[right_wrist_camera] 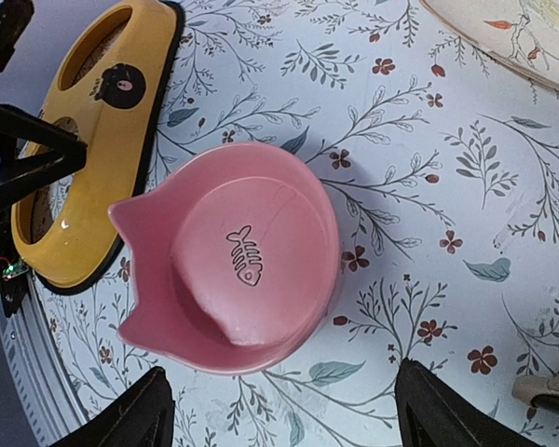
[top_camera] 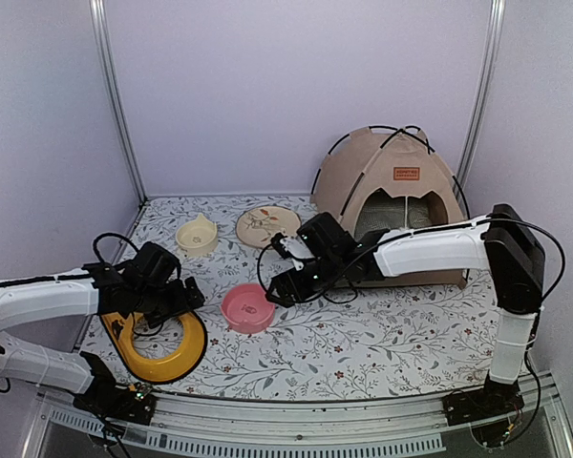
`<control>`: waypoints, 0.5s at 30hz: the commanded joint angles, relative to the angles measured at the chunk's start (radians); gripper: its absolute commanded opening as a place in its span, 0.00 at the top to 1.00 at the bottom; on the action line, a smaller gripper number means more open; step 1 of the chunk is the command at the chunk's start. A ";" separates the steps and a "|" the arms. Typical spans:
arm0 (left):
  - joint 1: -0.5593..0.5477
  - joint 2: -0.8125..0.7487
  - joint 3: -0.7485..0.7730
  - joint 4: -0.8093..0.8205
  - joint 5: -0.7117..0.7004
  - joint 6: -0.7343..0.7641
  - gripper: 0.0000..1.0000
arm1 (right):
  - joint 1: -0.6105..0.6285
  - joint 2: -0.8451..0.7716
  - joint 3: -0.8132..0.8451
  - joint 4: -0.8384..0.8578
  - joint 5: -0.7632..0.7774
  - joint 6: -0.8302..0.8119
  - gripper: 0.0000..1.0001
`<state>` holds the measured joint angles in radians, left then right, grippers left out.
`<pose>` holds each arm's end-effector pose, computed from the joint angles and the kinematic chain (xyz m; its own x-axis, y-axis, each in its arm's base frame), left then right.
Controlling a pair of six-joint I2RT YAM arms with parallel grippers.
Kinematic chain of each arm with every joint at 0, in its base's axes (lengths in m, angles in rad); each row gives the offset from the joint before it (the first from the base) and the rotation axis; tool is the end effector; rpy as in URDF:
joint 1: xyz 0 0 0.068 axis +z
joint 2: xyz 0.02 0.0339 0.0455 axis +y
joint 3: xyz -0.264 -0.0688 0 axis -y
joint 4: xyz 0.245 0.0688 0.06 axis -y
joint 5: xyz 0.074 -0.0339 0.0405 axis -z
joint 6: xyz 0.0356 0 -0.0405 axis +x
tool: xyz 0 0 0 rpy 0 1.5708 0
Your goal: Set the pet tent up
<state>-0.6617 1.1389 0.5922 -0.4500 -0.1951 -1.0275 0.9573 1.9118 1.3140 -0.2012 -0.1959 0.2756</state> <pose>0.1692 -0.1231 0.1857 -0.7874 -0.4512 -0.4201 -0.2984 0.8752 -0.3807 0.2364 0.3478 0.1959 -0.6365 -0.4404 -0.6331 -0.7347 0.5961 0.3240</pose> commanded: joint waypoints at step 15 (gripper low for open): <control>0.004 -0.018 -0.126 0.059 0.112 -0.108 0.01 | 0.021 0.231 0.172 0.004 0.173 0.079 0.34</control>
<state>-0.6617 1.0950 0.4965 -0.4767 -0.1539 -1.1248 0.9661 2.1056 1.4487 -0.1978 -0.0753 0.3416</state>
